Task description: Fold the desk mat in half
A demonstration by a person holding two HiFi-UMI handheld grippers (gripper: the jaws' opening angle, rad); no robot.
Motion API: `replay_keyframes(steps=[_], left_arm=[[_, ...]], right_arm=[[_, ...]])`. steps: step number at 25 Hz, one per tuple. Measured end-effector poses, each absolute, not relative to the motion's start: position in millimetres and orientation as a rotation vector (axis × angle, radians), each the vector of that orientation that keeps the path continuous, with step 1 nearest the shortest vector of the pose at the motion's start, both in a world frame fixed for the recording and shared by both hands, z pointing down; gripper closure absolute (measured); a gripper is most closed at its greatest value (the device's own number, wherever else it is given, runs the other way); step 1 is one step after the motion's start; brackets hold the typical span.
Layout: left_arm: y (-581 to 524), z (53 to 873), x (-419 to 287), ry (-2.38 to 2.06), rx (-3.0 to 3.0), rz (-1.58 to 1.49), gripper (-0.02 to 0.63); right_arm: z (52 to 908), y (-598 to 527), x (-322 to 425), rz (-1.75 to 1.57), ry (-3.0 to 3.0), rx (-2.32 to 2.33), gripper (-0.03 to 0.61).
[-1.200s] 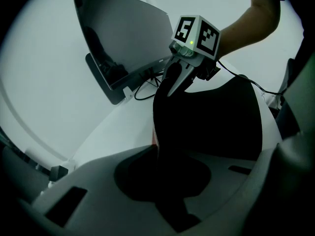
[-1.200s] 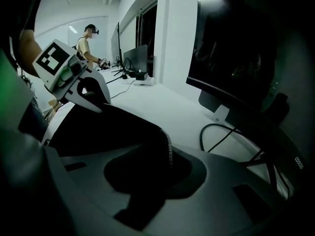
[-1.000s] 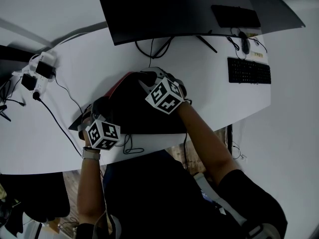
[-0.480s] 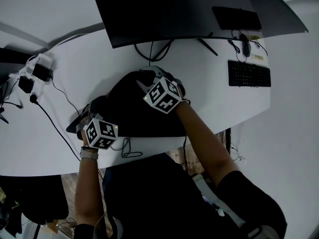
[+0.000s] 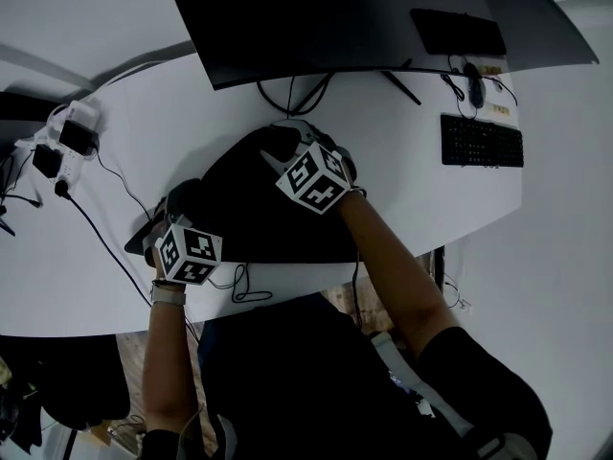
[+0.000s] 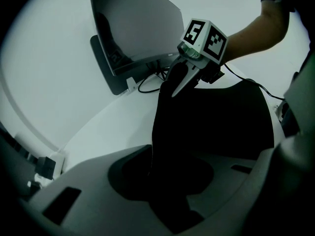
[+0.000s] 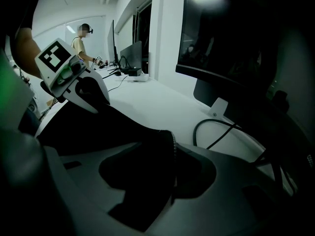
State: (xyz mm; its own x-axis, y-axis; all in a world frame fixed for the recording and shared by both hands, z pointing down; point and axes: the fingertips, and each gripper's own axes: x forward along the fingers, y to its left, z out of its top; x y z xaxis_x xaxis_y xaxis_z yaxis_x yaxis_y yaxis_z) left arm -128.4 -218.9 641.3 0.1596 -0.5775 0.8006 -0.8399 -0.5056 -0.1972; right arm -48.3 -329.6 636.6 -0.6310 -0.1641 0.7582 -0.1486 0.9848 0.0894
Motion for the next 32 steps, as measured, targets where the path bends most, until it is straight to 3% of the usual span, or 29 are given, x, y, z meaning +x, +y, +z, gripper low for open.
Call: replay_keyframes(steps=[18,23,32], left_arm=[[-227.9,638.7,-139.3,-1.414,2.106,1.204,0.43],[-230.9,637.2,-143.8,-1.418,2.109,1.175,0.384],[-236.7,609.7,-141.7,-1.463,2.188,1.119,0.385]], right_arm=[[626.6,-341.1,-46.2,-0.074,-2.266,0.335,0.298],[611.0,-343.6,-44.0,-0.043,-2.291,0.414,0.295],[574.2,-329.5,-27.4,0.159,-2.358,0.557,0.295]])
